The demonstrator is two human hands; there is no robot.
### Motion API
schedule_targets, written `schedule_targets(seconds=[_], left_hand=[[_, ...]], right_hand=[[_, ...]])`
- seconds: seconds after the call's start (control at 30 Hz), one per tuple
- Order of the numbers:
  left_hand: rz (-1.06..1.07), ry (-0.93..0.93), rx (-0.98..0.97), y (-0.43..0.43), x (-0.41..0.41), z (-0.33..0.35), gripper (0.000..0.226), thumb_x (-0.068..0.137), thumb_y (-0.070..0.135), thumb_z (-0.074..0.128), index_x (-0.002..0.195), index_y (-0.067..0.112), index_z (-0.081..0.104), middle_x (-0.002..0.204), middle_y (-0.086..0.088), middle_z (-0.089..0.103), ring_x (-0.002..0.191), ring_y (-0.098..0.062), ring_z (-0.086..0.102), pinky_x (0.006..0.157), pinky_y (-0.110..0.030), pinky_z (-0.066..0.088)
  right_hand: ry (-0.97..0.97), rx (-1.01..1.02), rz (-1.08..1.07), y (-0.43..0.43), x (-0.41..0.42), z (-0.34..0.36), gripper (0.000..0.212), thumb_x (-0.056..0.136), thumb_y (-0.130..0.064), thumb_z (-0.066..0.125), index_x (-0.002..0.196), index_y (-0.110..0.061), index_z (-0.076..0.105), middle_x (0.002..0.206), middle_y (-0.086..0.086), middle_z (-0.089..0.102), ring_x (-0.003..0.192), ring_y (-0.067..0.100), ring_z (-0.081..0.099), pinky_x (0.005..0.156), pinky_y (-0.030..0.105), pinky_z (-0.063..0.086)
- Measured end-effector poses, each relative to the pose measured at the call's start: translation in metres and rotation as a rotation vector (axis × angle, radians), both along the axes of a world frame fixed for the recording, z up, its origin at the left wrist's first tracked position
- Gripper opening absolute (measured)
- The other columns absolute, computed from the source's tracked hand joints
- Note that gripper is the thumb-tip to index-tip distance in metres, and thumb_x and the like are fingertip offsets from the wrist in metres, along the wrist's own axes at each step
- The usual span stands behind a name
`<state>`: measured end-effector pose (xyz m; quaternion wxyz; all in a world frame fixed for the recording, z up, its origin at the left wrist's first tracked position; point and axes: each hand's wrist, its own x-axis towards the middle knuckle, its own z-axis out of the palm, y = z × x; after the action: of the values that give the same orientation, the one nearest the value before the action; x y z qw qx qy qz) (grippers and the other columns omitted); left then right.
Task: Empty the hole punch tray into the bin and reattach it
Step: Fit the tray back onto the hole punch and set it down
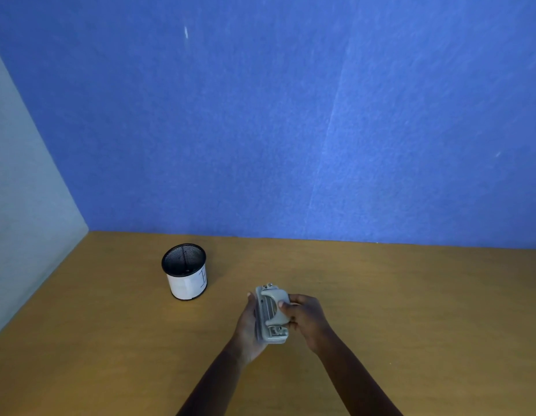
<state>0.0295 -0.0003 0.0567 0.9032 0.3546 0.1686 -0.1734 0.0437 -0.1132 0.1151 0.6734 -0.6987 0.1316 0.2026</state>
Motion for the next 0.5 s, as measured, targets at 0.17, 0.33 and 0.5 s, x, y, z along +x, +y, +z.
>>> schedule_targets(seconds=[0.17,0.33,0.5], left_hand=[[0.002,0.014,0.005,-0.0008,0.0020,-0.0013,0.063,0.094,0.053,0.014,0.102,0.012,0.061,0.076,-0.009,0.075,0.065,-0.020,0.071,0.057,-0.030,0.055],[0.029,0.004,0.029,-0.0033,0.0043,-0.0013,0.063,0.094,0.054,0.015,0.102,0.011,0.060,0.073,-0.009,0.074,0.061,-0.021,0.070,0.054,-0.028,0.055],[0.050,-0.004,0.029,-0.0050,0.0054,-0.0014,0.063,0.094,0.053,0.015,0.101,0.011,0.061,0.071,-0.008,0.074,0.060,-0.020,0.070,0.052,-0.027,0.055]], right_hand=[[-0.011,-0.002,0.009,-0.0007,-0.0020,-0.0017,0.027,0.087,0.002,0.055,0.112,0.013,0.059,0.092,0.022,0.060,0.067,0.020,0.059,0.062,0.030,0.051],[-0.038,0.009,0.008,-0.0014,-0.0043,-0.0015,0.026,0.087,0.002,0.055,0.111,0.011,0.060,0.085,0.018,0.063,0.067,0.018,0.060,0.062,0.028,0.053],[-0.065,0.001,-0.014,-0.0008,-0.0067,-0.0013,0.025,0.085,0.003,0.056,0.109,0.010,0.061,0.079,0.014,0.064,0.068,0.020,0.060,0.059,0.028,0.051]])
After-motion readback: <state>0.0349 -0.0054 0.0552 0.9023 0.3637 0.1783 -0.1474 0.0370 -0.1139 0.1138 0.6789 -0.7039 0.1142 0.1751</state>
